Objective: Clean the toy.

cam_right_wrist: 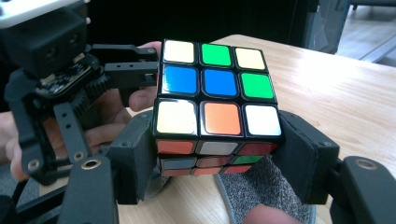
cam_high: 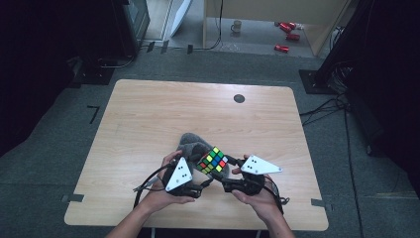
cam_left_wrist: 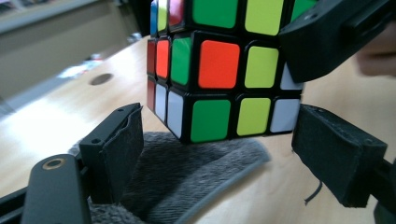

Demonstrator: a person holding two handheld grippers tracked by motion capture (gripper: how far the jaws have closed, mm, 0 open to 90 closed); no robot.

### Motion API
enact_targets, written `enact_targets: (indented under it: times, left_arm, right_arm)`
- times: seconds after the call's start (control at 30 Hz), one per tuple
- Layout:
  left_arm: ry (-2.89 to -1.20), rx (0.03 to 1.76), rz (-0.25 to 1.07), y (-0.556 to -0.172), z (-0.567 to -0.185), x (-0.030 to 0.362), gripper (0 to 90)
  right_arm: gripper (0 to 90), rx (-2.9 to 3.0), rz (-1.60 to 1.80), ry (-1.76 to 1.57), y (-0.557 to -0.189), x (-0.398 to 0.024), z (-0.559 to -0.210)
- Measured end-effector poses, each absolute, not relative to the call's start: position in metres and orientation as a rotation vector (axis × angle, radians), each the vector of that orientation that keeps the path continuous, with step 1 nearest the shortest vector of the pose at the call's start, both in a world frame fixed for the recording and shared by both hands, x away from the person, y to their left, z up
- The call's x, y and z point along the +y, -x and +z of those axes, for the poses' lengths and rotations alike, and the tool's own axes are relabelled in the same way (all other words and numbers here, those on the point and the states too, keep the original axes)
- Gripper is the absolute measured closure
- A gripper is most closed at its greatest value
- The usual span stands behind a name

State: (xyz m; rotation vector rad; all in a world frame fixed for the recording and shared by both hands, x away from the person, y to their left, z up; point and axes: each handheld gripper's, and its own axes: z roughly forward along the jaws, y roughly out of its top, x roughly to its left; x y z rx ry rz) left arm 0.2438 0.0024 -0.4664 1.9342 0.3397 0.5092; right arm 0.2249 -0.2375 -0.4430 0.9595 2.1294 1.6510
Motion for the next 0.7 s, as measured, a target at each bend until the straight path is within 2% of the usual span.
enact_targets:
  times: [0.13, 0.33, 0.53, 0.7]
  left_arm:
    - [-1.939, 0.338, 0.565, -0.241, -0.4684, -0.0024, 18.6]
    - [-1.939, 0.321, 0.588, -0.24, -0.4689, -0.0019, 26.8]
    - [-1.954, 0.315, 0.606, -0.2398, -0.4715, -0.0035, 28.1]
    - [-1.967, 0.312, 0.677, -0.2378, -0.473, -0.0061, 31.4]
  right_arm:
    - [34.3, 2.131, 1.661, -1.004, -0.2257, -0.2355, -0.4442]
    - [34.2, 2.13, 1.667, -1.084, -0.2267, -0.2333, -0.4454]
    - [34.2, 2.137, 1.658, -1.129, -0.2273, -0.2316, -0.4477]
    - [34.1, 2.112, 1.648, -1.227, -0.2291, -0.2304, -0.4503]
